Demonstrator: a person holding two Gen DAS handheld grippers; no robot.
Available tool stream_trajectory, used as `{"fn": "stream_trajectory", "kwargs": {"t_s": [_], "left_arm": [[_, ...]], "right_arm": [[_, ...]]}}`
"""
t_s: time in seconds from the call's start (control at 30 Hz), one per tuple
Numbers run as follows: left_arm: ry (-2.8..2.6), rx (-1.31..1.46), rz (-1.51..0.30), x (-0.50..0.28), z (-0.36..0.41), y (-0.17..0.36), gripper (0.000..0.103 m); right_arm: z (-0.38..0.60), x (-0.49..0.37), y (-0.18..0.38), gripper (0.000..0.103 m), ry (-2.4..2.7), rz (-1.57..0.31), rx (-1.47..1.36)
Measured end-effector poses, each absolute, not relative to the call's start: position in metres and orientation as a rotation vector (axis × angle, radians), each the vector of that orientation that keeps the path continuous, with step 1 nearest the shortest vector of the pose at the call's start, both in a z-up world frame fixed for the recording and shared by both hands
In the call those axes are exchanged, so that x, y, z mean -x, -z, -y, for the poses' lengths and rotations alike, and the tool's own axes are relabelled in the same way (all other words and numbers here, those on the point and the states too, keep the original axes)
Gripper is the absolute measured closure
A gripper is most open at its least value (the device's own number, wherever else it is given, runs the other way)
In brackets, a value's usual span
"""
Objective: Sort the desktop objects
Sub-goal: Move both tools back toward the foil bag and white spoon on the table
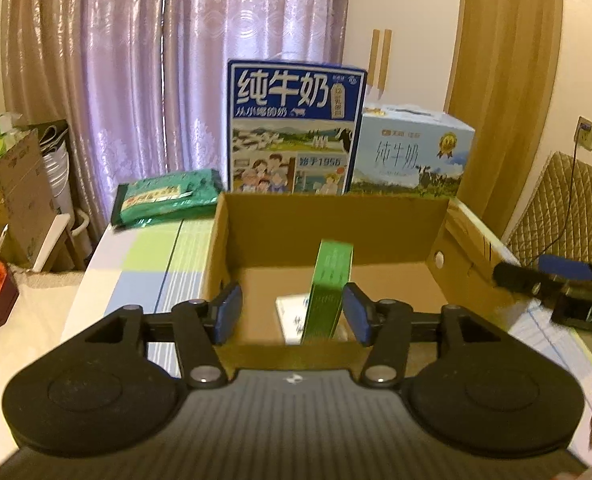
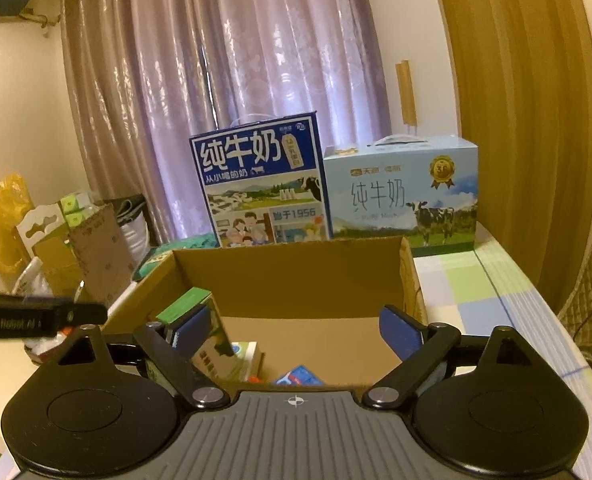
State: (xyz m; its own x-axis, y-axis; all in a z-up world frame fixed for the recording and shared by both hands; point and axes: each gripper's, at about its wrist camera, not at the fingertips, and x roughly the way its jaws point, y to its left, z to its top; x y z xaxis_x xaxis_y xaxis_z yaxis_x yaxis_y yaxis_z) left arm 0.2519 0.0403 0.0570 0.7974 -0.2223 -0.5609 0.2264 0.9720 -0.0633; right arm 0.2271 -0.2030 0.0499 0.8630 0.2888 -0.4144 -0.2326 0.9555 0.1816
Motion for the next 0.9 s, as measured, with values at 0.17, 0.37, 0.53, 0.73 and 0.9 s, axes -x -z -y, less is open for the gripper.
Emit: {"fn": "stream_trajectory", "kwargs": {"t_s": [0.17,0.37,0.53,0.73,0.9], "left_arm": [[0.209,0.02,-0.631,-0.223,-0.061,-0.046,0.045],[0.181,0.046,-0.662,-0.183,-0.084,-0.032,0.039],[0.175,0.037,-0.704,-0.154,-0.093,-0.014,0.032],[0.182,0.082,-0.765,-0.133,-0.098,0.003,0.018],[0.159,0.077,-0.792,-0.132,-0.096,0.009,0.016]], "right_arm": [[0.203,-0.201,-0.049,0.011,-0.283,-0.464,-0.138],[0.208,-0.172,-0.04,0.008,-0.272,-0.492,-0.126],[0.218,-0.146,-0.027,0.008,-0.242,-0.53,-0.138],[0.208,-0.11,-0.008,0.008,-0.263,-0.585,-0.132],[0.185,-0.098,-0.001,0.008,-0.333,-0.61,-0.063]]}}
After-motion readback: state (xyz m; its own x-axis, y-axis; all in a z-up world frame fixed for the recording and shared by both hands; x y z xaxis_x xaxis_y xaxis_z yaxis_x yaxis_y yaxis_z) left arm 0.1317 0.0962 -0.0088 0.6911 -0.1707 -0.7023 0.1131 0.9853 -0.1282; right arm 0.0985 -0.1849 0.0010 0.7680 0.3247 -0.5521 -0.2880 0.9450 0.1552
